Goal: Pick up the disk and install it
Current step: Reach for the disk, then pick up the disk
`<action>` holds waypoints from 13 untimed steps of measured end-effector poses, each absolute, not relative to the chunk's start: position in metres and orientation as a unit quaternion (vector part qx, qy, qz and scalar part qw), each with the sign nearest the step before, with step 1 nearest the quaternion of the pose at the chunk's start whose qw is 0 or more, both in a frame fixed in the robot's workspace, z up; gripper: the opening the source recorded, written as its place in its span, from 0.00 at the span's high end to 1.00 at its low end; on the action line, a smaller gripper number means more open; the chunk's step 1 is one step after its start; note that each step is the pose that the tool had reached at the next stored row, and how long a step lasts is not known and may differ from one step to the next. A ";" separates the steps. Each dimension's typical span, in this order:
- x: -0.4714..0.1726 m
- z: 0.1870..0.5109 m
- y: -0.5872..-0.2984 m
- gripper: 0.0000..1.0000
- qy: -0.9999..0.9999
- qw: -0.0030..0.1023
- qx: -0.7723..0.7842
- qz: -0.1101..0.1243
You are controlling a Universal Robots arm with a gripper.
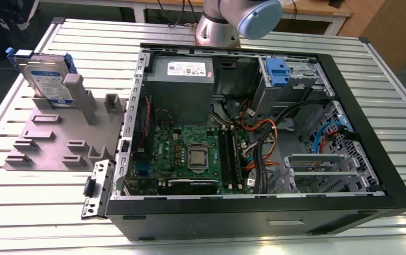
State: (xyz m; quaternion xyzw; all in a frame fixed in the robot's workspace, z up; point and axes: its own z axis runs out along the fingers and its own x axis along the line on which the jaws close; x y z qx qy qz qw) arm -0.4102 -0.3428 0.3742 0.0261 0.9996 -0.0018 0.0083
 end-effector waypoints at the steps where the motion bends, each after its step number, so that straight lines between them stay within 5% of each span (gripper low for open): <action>1: -0.414 0.374 -0.342 0.89 1.000 0.008 0.026 -0.002; 13: -0.430 0.368 -0.337 0.89 1.000 0.008 0.026 -0.005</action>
